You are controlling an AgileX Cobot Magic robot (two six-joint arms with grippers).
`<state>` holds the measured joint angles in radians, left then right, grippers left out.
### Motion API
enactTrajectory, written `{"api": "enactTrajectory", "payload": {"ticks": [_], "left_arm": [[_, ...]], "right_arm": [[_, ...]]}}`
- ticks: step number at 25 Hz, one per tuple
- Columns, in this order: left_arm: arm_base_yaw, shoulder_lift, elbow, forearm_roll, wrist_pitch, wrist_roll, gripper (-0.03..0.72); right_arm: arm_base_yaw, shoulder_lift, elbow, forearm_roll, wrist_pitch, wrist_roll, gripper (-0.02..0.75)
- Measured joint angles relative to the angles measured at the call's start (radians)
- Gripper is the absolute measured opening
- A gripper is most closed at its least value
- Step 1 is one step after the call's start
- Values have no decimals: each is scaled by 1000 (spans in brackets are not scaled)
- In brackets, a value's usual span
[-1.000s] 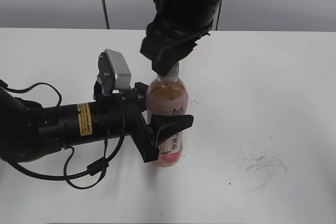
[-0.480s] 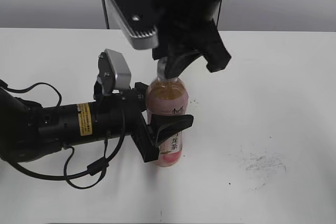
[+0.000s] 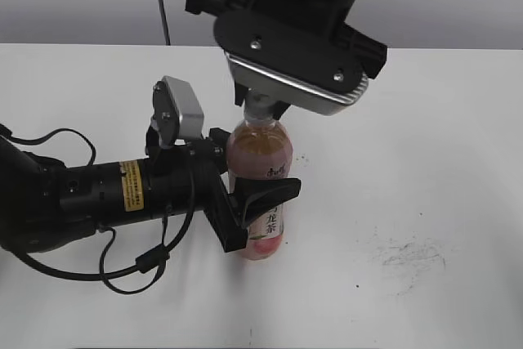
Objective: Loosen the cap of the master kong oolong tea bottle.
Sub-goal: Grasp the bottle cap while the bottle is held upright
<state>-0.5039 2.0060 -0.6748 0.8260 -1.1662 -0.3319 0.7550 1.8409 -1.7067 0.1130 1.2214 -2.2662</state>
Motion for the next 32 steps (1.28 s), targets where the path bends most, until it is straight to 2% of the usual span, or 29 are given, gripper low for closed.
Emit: {"api": "enactTrajectory", "payload": {"ticks": [3, 6, 10, 12, 15, 19, 22, 28, 32], "left_arm": [[0, 0, 0, 0, 0, 0, 427], [0, 0, 0, 0, 0, 0, 427], [0, 0, 0, 3, 0, 0, 427], [0, 0, 0, 3, 0, 0, 427], [0, 0, 0, 3, 0, 1, 427], [0, 0, 0, 3, -1, 1, 427], [0, 0, 0, 3, -1, 1, 427], [0, 0, 0, 4, -1, 1, 427], [0, 0, 0, 4, -1, 1, 427]], "right_arm": [[0, 0, 0, 8, 0, -50, 269], [0, 0, 0, 14, 0, 40, 277], [0, -1, 0, 20, 0, 364, 362], [0, -1, 0, 21, 0, 589, 414], [0, -1, 0, 29, 0, 944, 444], [0, -1, 0, 27, 0, 1411, 451], [0, -4, 0, -19, 0, 1730, 447], [0, -6, 0, -22, 0, 2168, 427], [0, -6, 0, 16, 1, 2353, 427]]}}
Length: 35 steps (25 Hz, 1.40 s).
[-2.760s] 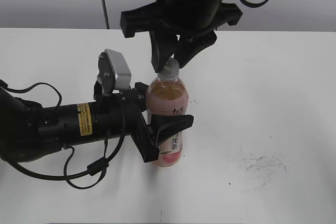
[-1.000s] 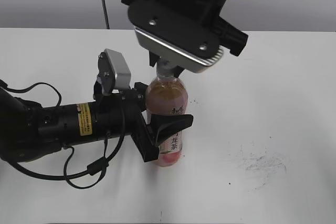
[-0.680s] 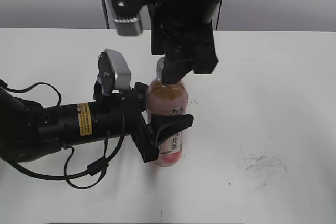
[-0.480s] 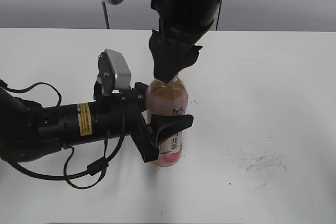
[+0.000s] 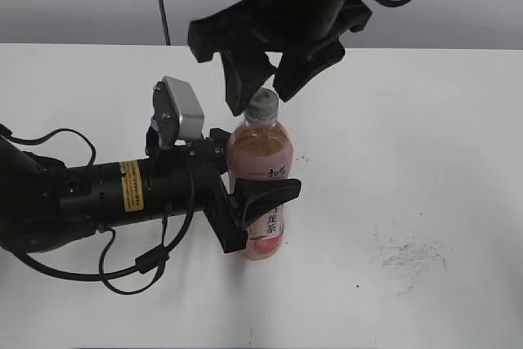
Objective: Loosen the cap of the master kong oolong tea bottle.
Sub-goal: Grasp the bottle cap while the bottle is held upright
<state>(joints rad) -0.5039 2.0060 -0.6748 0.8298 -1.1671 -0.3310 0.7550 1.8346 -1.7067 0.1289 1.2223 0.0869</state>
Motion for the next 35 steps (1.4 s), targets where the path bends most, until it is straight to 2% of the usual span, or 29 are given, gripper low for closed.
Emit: {"api": "enactTrajectory", "payload": {"ticks": [4, 10, 16, 20, 26, 29, 32, 35], "left_arm": [[0, 0, 0, -1, 0, 0, 427], [0, 0, 0, -1, 0, 0, 427], [0, 0, 0, -1, 0, 0, 427], [0, 0, 0, -1, 0, 0, 427], [0, 0, 0, -1, 0, 0, 427], [0, 0, 0, -6, 2, -2, 426], [0, 0, 0, -9, 2, -3, 426], [0, 0, 0, -10, 2, -4, 426]], "right_arm": [[0, 0, 0, 8, 0, 100, 403], [0, 0, 0, -2, 3, 117, 267], [0, 0, 0, -2, 3, -18, 262], [0, -1, 0, -1, 3, -254, 262], [0, -3, -3, 0, 3, -785, 253], [0, -7, -5, 13, 4, -1084, 117], [0, -7, -5, 26, 5, -1364, 78], [0, -7, -5, 29, 7, -1534, 73]]}}
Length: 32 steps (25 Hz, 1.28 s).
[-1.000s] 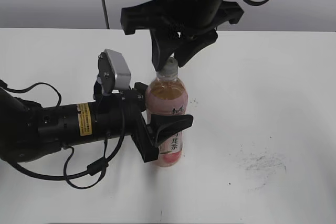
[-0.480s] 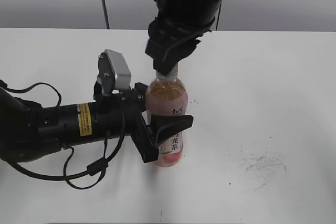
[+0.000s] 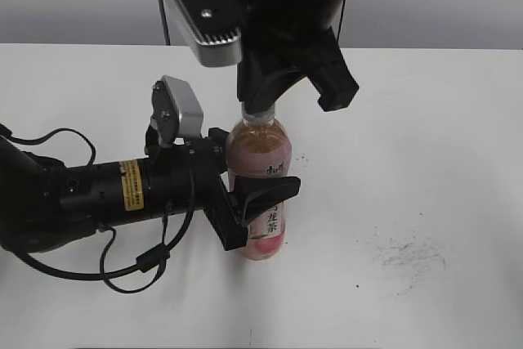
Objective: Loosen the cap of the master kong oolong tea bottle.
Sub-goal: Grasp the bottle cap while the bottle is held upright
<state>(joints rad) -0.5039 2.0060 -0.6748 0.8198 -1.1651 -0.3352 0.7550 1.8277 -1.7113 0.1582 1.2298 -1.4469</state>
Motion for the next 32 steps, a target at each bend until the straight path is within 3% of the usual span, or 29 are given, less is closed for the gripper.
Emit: {"api": "enactTrajectory", "payload": {"ticks": [6, 11, 14, 19, 26, 32], "left_arm": [[0, 0, 0, 0, 0, 0, 426], [0, 0, 0, 4, 0, 3, 425], [0, 0, 0, 5, 0, 3, 425], [0, 0, 0, 5, 0, 3, 425], [0, 0, 0, 6, 0, 3, 425], [0, 0, 0, 6, 0, 3, 424]], "right_arm": [[0, 0, 0, 2, 2, -131, 112], [0, 0, 0, 0, -4, -34, 363], [0, 0, 0, 27, -5, 106, 440], [0, 0, 0, 71, -5, 507, 461], [0, 2, 0, -43, -31, 1079, 438], [0, 44, 0, -72, -14, 1324, 405]]}}
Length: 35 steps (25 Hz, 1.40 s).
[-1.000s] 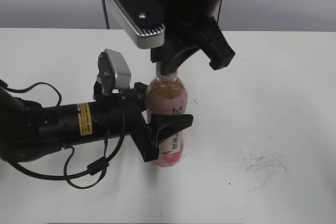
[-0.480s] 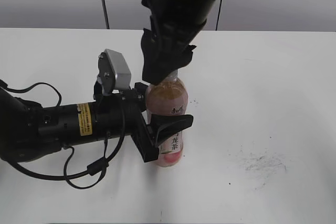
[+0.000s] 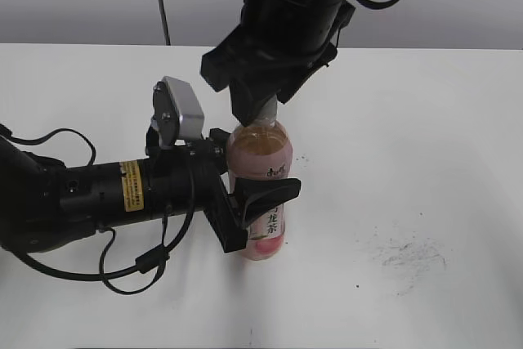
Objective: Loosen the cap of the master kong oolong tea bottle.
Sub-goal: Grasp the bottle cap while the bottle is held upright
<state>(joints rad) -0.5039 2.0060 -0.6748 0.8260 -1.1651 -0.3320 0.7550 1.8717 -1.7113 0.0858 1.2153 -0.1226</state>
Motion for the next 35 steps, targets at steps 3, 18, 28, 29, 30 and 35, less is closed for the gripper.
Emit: {"api": "enactTrajectory", "payload": {"ticks": [3, 18, 28, 29, 30, 35], "left_arm": [[0, 0, 0, 0, 0, 0, 424], [0, 0, -3, 1, 2, 0, 424], [-2, 0, -4, 10, 4, 11, 424], [-2, 0, -5, 10, 8, 11, 424], [-3, 0, -5, 10, 8, 11, 424], [-3, -2, -7, 5, 18, 4, 424]], "right_arm": [[0, 6, 0, 1, 1, 26, 377], [1, 6, 0, 11, 2, -309, 281], [1, 6, 0, 46, 3, -1052, 281], [1, 6, 0, 48, 3, -1130, 281], [1, 6, 0, 51, 3, -1203, 281], [4, 6, 0, 59, 4, -1449, 269]]}}
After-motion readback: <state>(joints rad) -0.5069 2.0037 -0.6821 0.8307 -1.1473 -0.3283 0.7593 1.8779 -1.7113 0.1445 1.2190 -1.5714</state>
